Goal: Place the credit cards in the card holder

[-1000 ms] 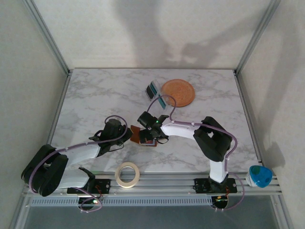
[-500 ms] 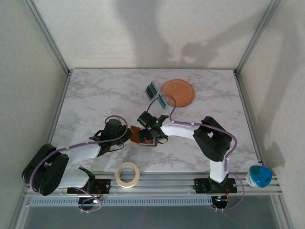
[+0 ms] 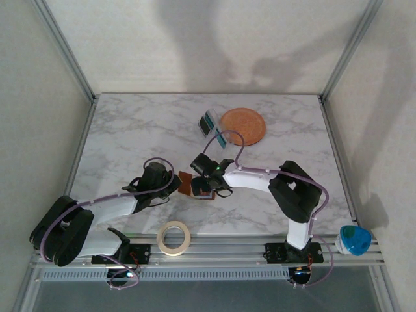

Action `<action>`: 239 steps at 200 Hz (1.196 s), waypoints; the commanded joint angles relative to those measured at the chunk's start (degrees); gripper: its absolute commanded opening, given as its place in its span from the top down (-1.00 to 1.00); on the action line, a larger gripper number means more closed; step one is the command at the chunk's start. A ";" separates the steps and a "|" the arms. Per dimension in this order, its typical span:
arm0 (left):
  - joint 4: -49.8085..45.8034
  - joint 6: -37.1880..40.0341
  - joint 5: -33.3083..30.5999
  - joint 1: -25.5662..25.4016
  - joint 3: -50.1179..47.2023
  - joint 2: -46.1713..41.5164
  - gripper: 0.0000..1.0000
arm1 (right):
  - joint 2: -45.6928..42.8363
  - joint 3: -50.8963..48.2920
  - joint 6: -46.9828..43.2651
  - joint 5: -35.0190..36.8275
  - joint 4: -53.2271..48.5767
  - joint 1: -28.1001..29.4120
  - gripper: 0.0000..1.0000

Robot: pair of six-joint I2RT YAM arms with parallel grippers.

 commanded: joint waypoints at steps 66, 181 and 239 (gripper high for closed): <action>-0.71 -0.68 -1.48 -0.14 1.15 0.50 1.00 | -8.52 -4.85 3.18 -21.17 4.20 -4.26 -0.66; -1.30 -0.57 -1.51 -0.28 1.58 0.40 1.00 | -5.10 -13.15 6.48 -32.27 17.66 -10.01 0.00; -1.92 -0.28 -1.48 -0.32 1.94 0.39 1.00 | -4.47 -13.77 6.48 -31.47 17.45 -10.33 0.00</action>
